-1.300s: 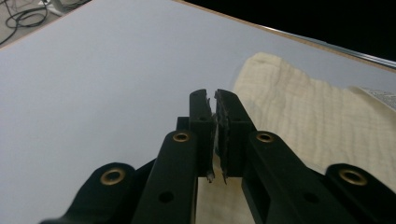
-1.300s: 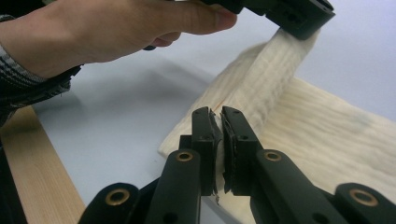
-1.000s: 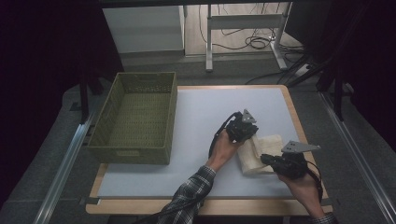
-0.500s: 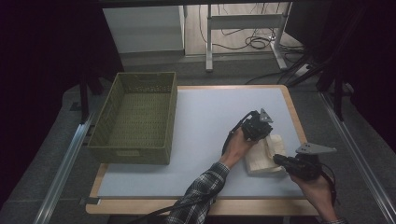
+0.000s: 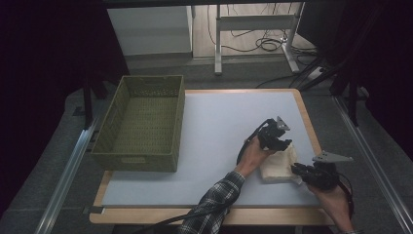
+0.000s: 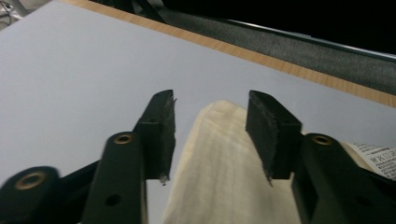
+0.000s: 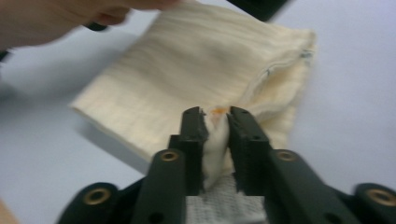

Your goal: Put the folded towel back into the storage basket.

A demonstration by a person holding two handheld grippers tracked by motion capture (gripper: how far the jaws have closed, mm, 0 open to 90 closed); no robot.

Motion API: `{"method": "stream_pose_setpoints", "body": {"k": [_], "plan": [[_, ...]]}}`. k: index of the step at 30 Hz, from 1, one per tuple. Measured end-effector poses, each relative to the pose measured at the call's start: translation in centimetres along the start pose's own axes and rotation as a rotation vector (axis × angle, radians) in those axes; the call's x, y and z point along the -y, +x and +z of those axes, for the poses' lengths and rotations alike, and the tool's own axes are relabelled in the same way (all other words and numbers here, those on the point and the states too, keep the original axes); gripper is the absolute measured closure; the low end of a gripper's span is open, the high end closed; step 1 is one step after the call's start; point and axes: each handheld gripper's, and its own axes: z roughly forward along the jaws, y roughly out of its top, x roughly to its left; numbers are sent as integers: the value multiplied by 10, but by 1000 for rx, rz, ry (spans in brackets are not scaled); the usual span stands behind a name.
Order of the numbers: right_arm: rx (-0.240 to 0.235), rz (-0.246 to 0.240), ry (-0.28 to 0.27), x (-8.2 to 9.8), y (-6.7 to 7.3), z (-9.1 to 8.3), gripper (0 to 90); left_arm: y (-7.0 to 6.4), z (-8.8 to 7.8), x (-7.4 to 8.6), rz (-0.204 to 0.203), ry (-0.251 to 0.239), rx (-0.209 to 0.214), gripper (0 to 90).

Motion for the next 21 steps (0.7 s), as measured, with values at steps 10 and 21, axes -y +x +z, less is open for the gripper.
{"method": "stream_pose_setpoints", "body": {"k": [10, 21], "plan": [[126, 17, 14, 8, -18, -28, 610, 17, -34, 22, -45, -13, -48, 365], [96, 11, 23, -1, -8, -3, 595, 33, -48, 53, -105, 19, -45, 409]]}}
